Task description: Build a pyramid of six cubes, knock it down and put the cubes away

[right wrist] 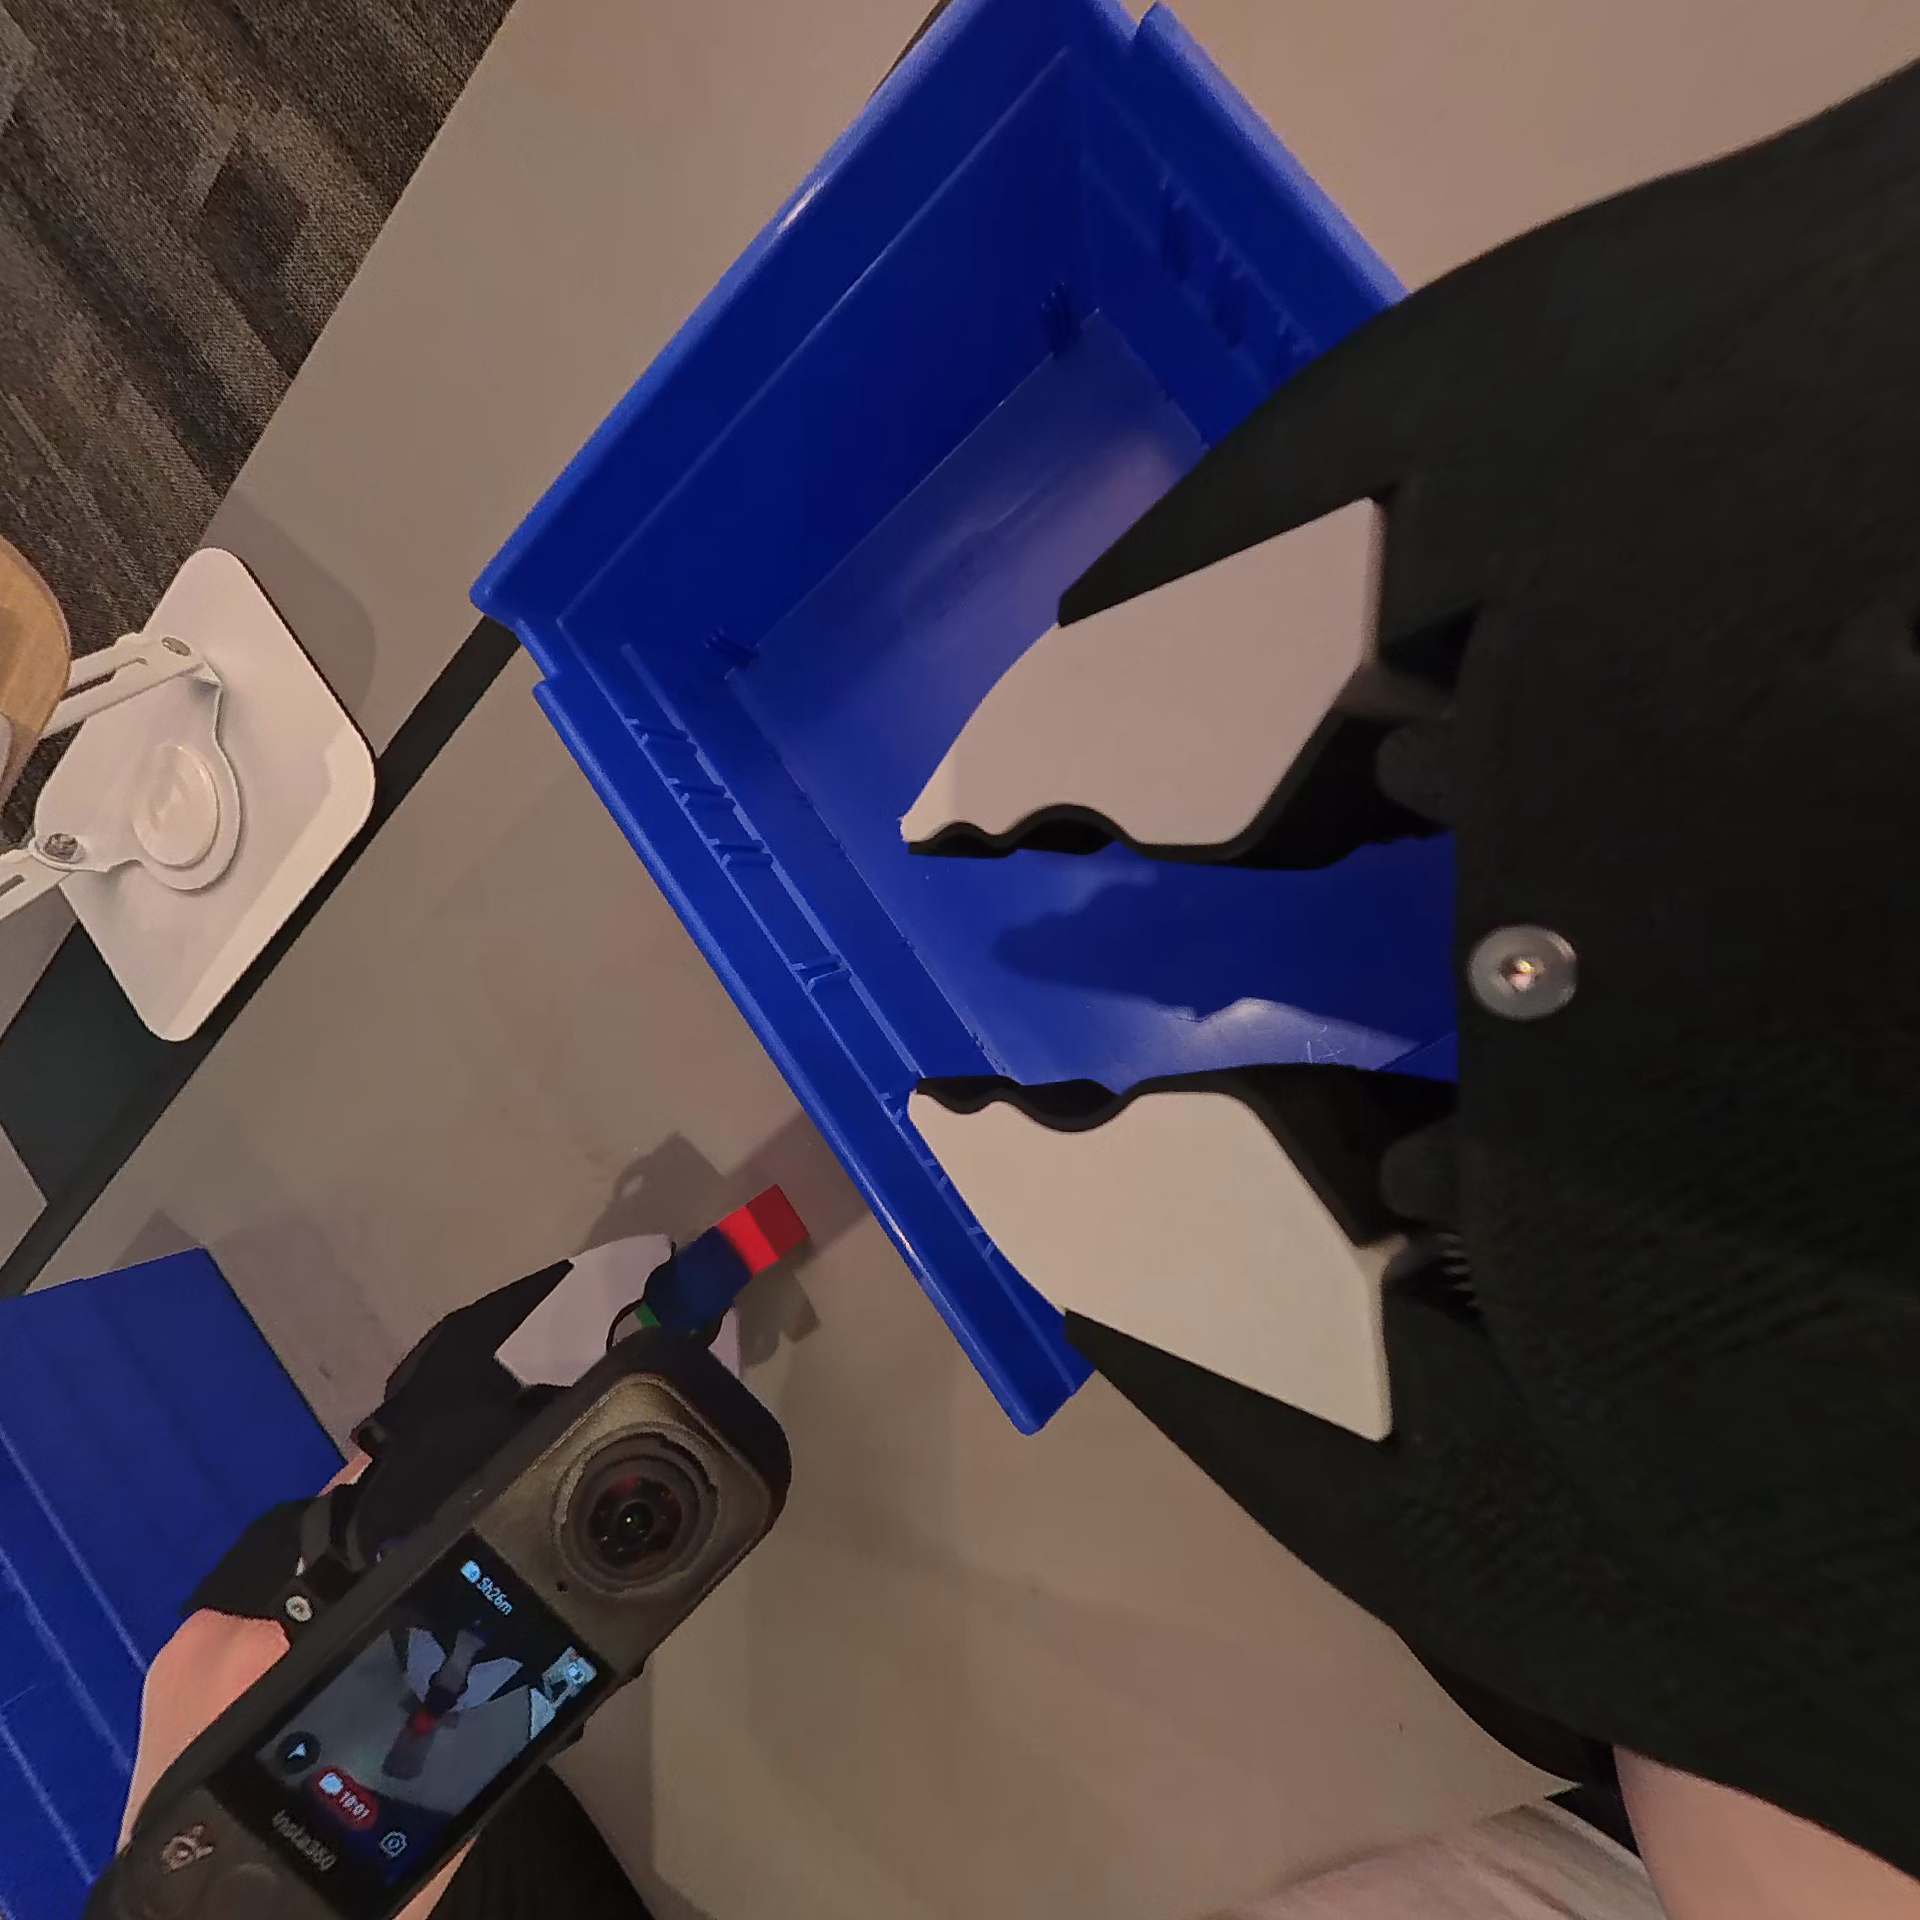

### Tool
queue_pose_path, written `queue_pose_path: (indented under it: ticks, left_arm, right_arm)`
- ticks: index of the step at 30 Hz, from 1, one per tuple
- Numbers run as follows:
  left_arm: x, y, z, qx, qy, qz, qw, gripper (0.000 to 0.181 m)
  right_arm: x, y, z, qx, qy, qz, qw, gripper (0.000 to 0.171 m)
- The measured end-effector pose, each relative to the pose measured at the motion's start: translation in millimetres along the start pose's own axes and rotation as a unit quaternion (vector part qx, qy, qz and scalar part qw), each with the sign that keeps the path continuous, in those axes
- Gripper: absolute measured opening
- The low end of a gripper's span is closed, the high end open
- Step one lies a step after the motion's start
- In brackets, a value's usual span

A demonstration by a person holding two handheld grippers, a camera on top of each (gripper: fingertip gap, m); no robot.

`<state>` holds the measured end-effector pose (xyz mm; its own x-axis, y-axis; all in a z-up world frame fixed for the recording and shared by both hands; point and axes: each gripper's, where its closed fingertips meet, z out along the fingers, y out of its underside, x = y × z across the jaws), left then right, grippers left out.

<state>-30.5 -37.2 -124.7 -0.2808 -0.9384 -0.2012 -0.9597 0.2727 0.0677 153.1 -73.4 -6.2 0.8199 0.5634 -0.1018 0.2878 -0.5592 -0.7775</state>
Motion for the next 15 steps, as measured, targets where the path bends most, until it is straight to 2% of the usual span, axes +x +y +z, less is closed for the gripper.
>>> queue_pose_path:
  ticks: [15]
  left_arm:
    - [1.5,-0.8,3.1,-0.005,0.006,-0.001,1.0,0.028]
  right_arm:
    - [-0.9,5.2,2.6,-0.007,-0.014,0.005,1.0,0.041]
